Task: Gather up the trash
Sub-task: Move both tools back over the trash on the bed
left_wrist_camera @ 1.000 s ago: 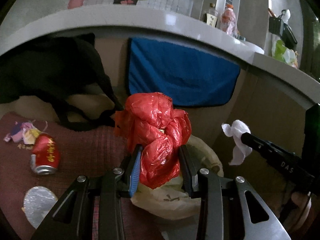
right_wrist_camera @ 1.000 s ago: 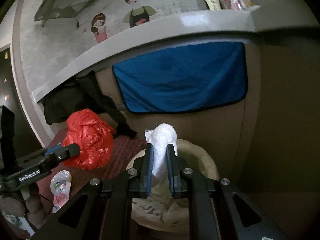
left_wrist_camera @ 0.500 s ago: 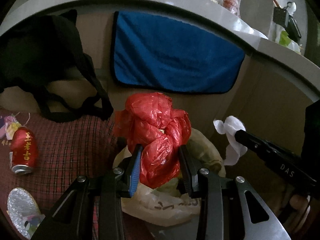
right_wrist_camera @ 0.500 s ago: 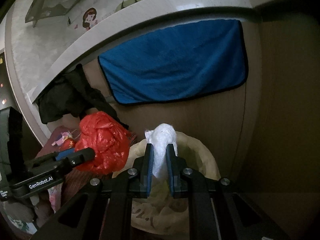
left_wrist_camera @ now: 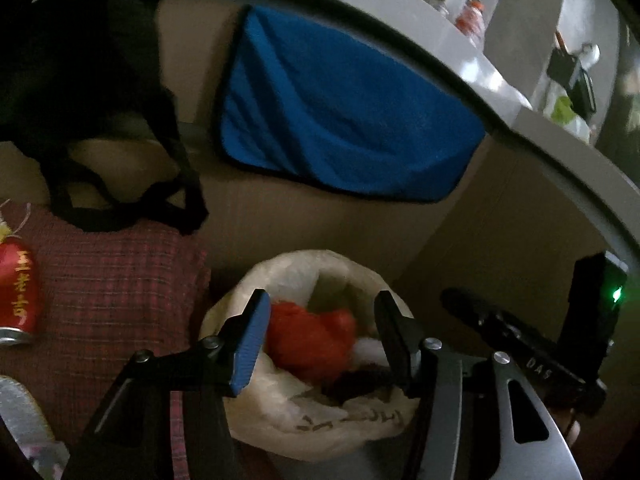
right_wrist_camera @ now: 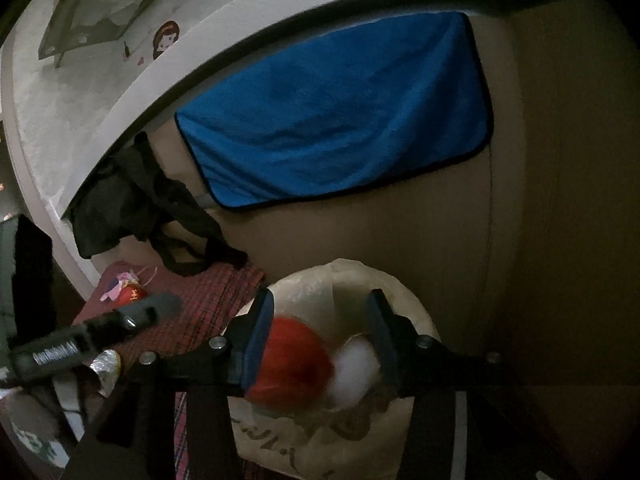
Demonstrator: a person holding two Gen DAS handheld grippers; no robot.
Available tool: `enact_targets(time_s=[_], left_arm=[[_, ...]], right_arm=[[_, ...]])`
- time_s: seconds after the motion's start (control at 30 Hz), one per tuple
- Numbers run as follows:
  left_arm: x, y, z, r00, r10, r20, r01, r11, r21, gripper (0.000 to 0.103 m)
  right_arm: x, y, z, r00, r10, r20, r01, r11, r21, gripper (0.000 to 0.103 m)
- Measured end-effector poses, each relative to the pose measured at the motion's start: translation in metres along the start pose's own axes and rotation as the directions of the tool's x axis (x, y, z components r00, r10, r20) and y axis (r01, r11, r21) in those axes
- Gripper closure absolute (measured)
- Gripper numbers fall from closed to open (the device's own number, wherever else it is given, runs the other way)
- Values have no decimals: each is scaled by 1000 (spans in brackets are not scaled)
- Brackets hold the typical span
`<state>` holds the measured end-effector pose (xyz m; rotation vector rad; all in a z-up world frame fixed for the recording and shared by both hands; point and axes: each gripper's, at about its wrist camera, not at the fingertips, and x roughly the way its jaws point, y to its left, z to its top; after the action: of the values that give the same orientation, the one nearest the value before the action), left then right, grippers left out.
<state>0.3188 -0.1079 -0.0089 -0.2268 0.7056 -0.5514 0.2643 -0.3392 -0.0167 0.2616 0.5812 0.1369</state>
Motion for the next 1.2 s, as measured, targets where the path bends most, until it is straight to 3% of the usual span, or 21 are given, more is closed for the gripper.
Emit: enact_targets(time_s=[0.2, 0.33, 0.43, 0.63, 0.8, 0.9, 1.0, 1.2], left_arm=[[-53, 33, 5, 994, 78, 74, -74, 996, -56, 48], [-101, 67, 4, 978, 170, 120, -157, 982, -107, 48], [-144, 92, 2, 954, 253, 158, -234, 964, -129, 48], [-226, 145, -11, 889, 406, 212, -370, 909, -192, 48], [-282, 183, -25, 846, 480, 235, -430, 872, -234, 48], [-307, 207, -37, 832, 498, 244, -436, 860, -265, 48], [-315, 230, -50, 843, 486, 230, -415, 860, -297, 48], [-292, 276, -65, 903, 382, 198, -300, 888, -348, 48]], right_arm=[[-13, 6, -4, 1000, 5, 7, -5, 1000, 14, 55], [-15, 22, -8, 999, 53, 7, -53, 998, 27, 50], [-12, 41, -14, 995, 102, -2, -102, 994, 28, 50], [5, 108, -39, 972, 229, -51, -230, 973, -21, 47], [22, 170, -64, 944, 304, -130, -315, 946, -74, 47], [33, 209, -79, 928, 321, -191, -346, 932, -111, 47], [42, 241, -91, 913, 321, -250, -365, 919, -150, 47], [49, 279, -99, 915, 287, -284, -353, 909, -220, 47]])
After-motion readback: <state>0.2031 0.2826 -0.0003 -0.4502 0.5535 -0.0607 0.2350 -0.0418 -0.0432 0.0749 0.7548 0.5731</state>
